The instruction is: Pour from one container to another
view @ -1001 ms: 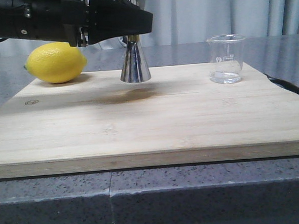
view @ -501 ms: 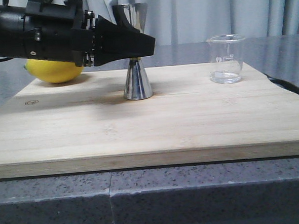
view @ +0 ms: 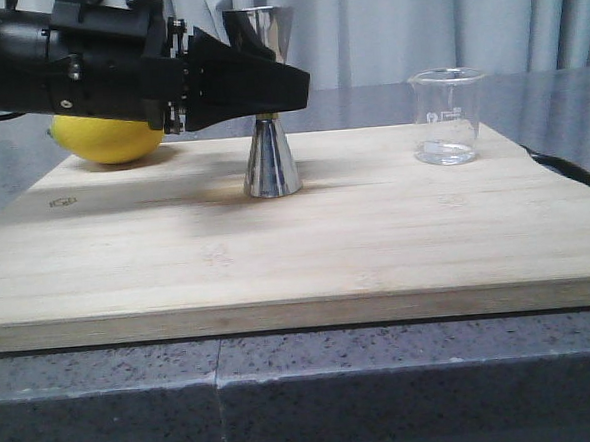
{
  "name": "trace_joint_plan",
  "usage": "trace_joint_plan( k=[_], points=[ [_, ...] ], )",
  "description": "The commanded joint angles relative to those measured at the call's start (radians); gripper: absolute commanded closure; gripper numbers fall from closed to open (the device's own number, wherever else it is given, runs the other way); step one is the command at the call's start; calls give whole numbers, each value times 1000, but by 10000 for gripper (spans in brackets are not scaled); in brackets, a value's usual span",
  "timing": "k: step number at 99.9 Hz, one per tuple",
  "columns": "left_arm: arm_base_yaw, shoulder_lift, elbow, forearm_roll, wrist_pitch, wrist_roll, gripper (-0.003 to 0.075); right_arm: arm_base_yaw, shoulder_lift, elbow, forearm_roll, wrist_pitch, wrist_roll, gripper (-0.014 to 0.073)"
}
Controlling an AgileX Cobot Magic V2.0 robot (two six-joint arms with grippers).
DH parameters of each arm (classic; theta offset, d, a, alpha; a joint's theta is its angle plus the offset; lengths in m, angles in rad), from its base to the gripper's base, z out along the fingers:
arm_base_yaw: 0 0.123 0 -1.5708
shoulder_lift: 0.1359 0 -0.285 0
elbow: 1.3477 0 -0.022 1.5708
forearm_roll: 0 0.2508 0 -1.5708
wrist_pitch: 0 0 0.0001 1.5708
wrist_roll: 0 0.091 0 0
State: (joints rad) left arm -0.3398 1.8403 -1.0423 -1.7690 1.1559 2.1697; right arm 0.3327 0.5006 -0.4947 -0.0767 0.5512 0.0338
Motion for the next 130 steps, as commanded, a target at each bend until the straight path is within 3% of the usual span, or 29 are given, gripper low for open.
trace_joint_plan(
  k=[1,37,61,75,90,115,130],
  points=[
    [-5,-63,-28,-39,97,-33,190,-8,-2,-35,-14,-58,0,18],
    [-5,-313,-28,386,-216,-439,187,-8,-2,-35,-14,-28,0,18],
    [-5,-555,-28,916,-297,-1037,187,-8,-2,-35,30,51,2,18],
    [-5,-689,-28,1239,-262,-1452,187,-8,-2,-45,47,102,5,18],
    [-5,-813,-28,1501,-170,-1758,188,-8,-2,-107,31,190,43,18],
    [-5,-982,61,1628,-134,-1965,237,-8,-4,-217,-137,382,109,19],
    [-5,-1093,144,1640,-145,-2041,297,-8,-18,-221,-137,409,117,19]
  ],
)
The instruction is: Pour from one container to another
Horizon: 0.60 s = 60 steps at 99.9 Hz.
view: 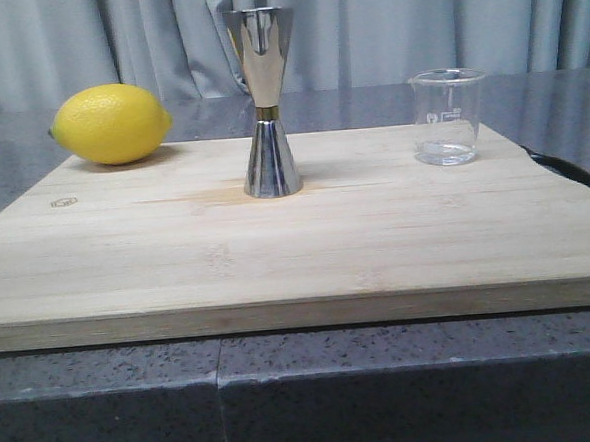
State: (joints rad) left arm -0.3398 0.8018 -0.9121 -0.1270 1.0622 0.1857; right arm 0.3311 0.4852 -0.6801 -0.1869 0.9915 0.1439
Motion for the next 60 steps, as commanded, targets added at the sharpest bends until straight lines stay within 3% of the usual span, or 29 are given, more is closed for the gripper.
trace_joint_plan(
  k=[1,23,30,44,60],
  points=[
    [-5,-58,20,-2,-54,-61,299,-7,-3,-36,-27,-31,7,19],
    [-5,-139,63,-2,-109,-73,302,-7,-8,-36,-27,-76,7,20],
    [-5,-140,63,-4,-119,-73,302,-7,-8,-36,-27,-88,7,56],
    [-5,-140,63,-4,-145,-76,323,-7,-8,-36,-27,-90,7,317],
    [-5,-140,63,-12,-192,-76,471,-7,-8,-36,-27,-102,7,599]
  ],
)
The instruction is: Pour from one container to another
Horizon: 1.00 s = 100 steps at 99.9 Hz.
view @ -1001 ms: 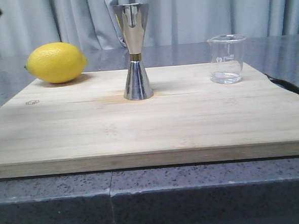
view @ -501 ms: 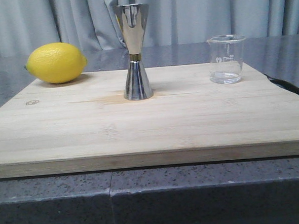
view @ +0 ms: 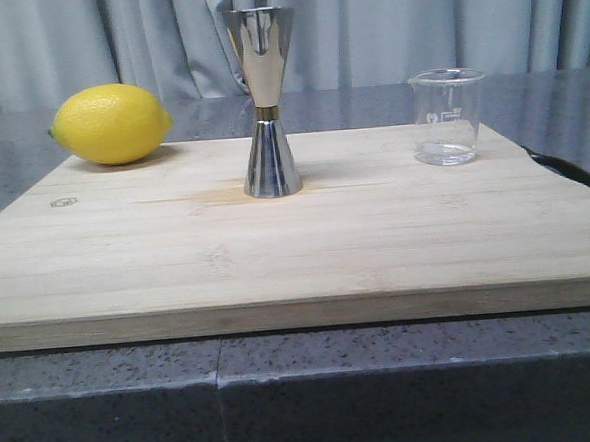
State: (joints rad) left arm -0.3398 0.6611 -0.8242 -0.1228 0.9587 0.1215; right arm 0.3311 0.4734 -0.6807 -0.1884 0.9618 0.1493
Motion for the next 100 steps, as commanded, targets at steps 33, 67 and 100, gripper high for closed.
trace_joint_plan(
  k=[33,67,100],
  points=[
    [-5,1,-25,-16,-157,-12,739,-7,4,-35,-29,-84,1,665],
    [-5,1,-25,-16,-157,-12,739,-7,4,-35,-29,-84,1,665],
    [73,-92,58,21,-278,-4,739,-7,4,-35,-29,-84,1,665]
  ],
)
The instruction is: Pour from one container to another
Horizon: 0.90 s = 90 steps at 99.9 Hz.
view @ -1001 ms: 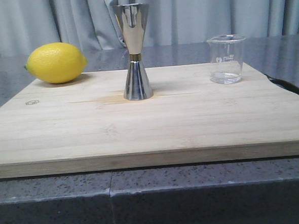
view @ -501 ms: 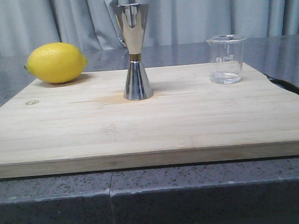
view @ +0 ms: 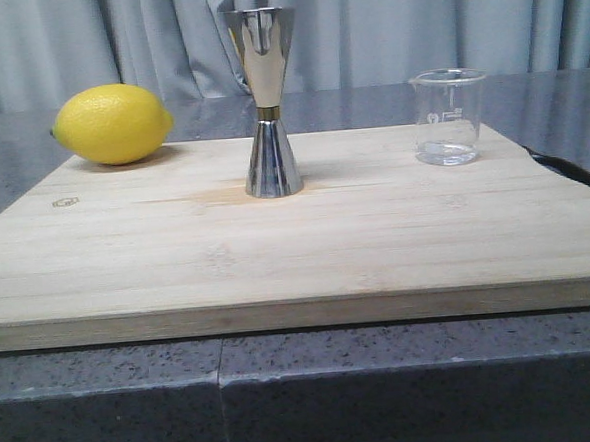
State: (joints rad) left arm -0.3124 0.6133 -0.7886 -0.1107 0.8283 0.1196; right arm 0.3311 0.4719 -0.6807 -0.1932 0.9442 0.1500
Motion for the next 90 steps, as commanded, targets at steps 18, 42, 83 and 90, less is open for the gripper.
trace_joint_plan(
  k=[18,42,83,90],
  points=[
    [200,-243,272,9,-461,-3,739,-7,5,-35,-25,-66,0,665],
    [248,-521,642,9,-745,-3,739,-7,5,-35,-25,-66,0,665],
    [248,-644,796,13,-852,-3,739,-7,5,-35,-25,-64,0,665],
    [248,-644,796,13,-852,-3,739,-7,5,-35,-25,-64,0,665]
  ],
)
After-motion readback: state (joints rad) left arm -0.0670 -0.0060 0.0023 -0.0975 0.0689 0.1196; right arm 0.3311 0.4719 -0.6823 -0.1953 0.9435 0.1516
